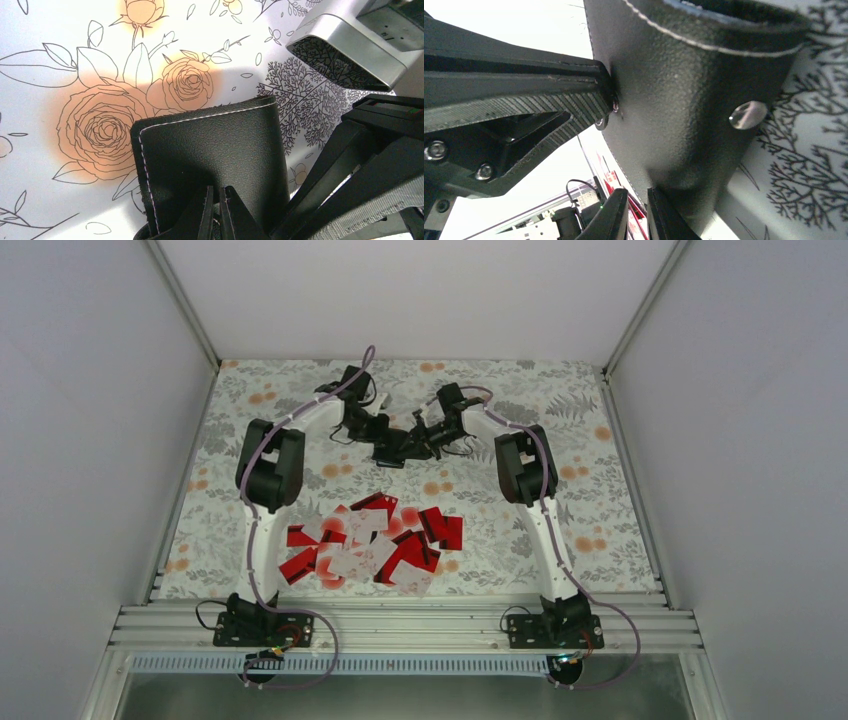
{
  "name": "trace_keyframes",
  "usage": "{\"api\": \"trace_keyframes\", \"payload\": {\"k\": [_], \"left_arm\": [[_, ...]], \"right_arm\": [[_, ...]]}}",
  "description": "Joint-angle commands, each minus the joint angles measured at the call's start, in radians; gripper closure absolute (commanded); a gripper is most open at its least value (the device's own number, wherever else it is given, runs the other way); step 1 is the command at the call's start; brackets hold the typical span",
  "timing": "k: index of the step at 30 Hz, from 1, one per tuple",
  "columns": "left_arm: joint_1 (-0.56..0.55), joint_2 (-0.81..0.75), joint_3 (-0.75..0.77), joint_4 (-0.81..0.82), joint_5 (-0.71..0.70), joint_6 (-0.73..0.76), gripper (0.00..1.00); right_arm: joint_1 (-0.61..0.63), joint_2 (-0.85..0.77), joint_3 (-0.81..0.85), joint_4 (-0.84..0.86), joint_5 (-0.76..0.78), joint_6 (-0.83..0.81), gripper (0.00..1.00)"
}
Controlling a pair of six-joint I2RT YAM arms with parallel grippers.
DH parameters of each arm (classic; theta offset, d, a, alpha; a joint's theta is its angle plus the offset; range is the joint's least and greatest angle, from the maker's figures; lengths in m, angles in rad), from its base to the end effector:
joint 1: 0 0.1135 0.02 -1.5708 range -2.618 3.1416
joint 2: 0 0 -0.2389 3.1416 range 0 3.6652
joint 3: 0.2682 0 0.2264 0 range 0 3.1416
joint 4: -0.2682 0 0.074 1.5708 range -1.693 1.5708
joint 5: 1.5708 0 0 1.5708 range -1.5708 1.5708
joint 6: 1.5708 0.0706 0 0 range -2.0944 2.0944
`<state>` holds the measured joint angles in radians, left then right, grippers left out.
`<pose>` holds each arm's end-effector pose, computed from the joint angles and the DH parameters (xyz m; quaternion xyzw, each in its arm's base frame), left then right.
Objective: Put the credit cards into the card holder
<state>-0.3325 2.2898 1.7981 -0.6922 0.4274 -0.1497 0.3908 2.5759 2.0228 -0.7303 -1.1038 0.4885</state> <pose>0.4161 -0.1746 0.1151 0.1281 0.9513 -0.2470 0.1327 0.4096 0.2369 0.0765 0.0338 -0.8454 -0.5215 0.1105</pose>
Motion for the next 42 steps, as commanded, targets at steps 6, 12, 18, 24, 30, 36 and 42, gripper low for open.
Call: {"api": "trace_keyframes", "payload": {"k": [6,12,18,24,30,36,42], "left_arm": [[-0.002,0.011,-0.117,0.080,-0.053,-0.027,0.93],[-0.026,0.010,-0.133,0.131,-0.124,-0.070,0.93],[-0.045,-0.052,-0.166,0.188,-0.167,-0.094,0.92],[-0.045,-0.198,-0.127,0.159,-0.206,-0.099,0.66],[-0.038,-0.339,-0.020,0.078,-0.303,-0.060,0.27],[0.012,-0.578,-0.165,0.170,-0.440,-0.008,0.00],[0.081,-0.793,-0.395,0.300,-0.581,0.081,0.00]], "right_arm": [[-0.004,0.015,0.014,0.003,0.145,-0.012,0.85],[-0.004,0.009,0.031,0.004,0.145,-0.017,0.84],[-0.004,-0.050,0.063,0.010,0.167,-0.066,0.77],[-0.005,-0.204,0.065,0.043,0.265,-0.141,0.47],[-0.004,-0.412,0.016,0.085,0.456,-0.210,0.18],[-0.004,-0.649,-0.121,0.213,0.682,-0.259,0.06],[-0.001,-1.001,-0.559,0.623,1.041,-0.249,0.01]]}}
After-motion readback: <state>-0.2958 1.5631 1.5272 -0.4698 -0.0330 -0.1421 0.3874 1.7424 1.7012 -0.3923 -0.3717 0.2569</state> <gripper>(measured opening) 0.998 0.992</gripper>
